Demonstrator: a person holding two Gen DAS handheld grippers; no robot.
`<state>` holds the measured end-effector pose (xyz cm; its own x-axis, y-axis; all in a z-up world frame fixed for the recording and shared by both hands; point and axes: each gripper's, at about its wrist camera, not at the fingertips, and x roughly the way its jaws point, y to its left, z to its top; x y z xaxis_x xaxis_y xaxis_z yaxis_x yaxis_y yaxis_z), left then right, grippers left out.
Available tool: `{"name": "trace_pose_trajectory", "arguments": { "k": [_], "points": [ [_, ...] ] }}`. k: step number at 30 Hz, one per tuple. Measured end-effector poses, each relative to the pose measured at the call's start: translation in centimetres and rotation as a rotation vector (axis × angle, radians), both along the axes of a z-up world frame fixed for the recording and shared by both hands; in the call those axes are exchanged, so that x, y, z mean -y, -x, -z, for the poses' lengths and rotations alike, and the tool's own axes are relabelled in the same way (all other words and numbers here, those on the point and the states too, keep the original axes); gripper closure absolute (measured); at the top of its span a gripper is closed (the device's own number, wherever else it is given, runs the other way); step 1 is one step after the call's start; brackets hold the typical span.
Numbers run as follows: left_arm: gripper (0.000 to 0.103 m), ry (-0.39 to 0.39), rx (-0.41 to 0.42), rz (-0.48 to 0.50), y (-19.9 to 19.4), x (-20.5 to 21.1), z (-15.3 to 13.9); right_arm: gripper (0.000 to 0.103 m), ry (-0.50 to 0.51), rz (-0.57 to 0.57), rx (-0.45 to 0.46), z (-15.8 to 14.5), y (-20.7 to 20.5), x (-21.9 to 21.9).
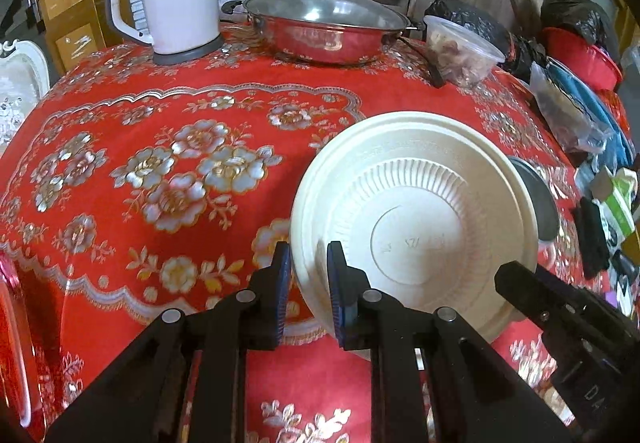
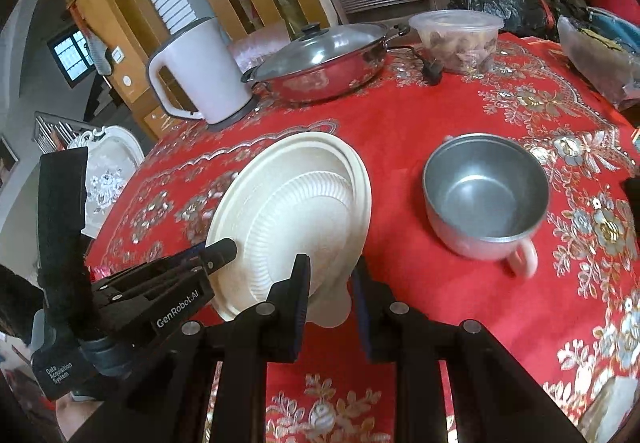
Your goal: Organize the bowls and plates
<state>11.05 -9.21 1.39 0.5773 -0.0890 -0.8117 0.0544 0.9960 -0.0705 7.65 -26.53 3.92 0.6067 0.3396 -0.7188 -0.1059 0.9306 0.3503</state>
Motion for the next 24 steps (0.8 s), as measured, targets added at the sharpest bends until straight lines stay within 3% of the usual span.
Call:
{"name": "trace_pose_trajectory", "arguments": {
  "k": [24],
  "points": [
    [0.087,-0.077,0.087,0.008,6.2,-0.4,0.4,0.078,0.0,-0.009,0.015,1.1,5.8,-1.3]
  ]
}}
